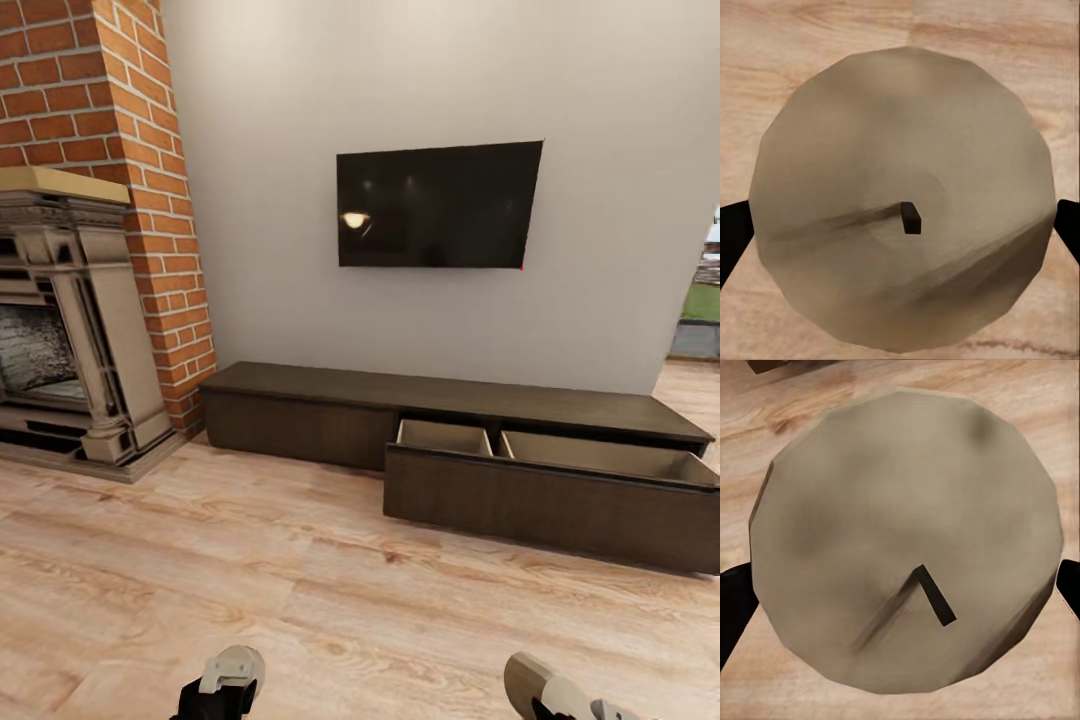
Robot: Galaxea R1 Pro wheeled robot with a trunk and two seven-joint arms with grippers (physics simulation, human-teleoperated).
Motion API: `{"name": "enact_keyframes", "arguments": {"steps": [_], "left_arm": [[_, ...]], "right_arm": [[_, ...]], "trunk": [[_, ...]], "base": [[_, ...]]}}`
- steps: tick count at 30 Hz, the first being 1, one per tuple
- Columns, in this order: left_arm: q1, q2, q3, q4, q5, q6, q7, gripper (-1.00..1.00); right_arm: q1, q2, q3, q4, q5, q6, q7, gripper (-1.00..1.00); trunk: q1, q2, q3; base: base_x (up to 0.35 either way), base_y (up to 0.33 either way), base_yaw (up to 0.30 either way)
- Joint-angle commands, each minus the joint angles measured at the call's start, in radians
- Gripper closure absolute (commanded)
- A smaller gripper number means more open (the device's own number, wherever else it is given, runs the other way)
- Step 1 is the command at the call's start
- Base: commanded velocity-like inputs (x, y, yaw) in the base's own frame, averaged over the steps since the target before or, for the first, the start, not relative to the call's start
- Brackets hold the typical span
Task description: Place each of the two pumpkins and all three candles from the living room inside a cabinet in the living room (use any cabinet), then make sure every cabinet is closed, and position the cauldron so it is next to a table in the living room.
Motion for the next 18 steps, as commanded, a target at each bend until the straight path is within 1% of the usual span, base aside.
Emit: {"name": "enact_keyframes", "arguments": {"steps": [1,3,18], "left_arm": [[0.000,0.001,-0.006,0.001,0.001,-0.004,0.003,1.00],[0.000,0.001,-0.006,0.001,0.001,-0.004,0.003,1.00],[0.000,0.001,-0.007,0.003,0.000,-0.004,0.003,1.00]], "right_arm": [[0.000,0.000,-0.002,-0.001,-0.005,0.006,0.006,1.00],[0.000,0.000,-0.002,0.000,-0.005,0.006,0.006,1.00],[0.000,0.000,-0.003,0.001,-0.005,0.004,0.006,1.00]], "trunk": [[-0.001,0.000,0.004],[-0.001,0.000,0.014],[-0.059,0.105,0.075]], "base": [[0.000,0.000,-0.227],[0.000,0.000,-0.233],[0.000,0.000,-0.239]]}}
